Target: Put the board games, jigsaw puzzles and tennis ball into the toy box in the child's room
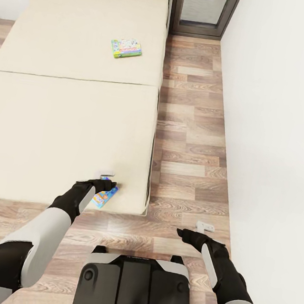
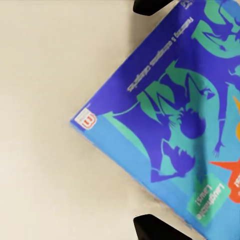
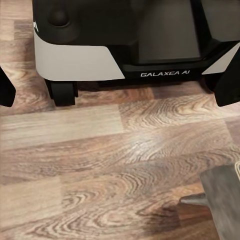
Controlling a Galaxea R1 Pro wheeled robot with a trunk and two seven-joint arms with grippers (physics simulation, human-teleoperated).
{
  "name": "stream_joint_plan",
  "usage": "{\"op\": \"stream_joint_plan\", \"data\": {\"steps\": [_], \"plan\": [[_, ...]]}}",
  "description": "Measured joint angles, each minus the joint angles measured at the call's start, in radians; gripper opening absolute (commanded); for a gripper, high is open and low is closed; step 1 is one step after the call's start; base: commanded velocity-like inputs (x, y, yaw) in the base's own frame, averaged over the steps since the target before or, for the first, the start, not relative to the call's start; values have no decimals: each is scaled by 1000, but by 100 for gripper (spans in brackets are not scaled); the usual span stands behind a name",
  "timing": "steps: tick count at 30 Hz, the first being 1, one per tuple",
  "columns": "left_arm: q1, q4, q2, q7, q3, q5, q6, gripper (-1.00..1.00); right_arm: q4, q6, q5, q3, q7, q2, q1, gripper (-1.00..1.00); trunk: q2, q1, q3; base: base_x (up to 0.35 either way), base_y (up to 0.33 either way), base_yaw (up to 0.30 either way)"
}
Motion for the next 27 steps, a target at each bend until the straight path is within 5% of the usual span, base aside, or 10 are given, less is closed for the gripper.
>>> {"op": "stream_joint_plan", "data": {"steps": [27], "plan": [[0, 0, 0, 0, 0, 0, 0, 100, 2, 0, -1, 0, 0, 0, 0, 100, 0, 0, 0, -62, 0, 0]]}}
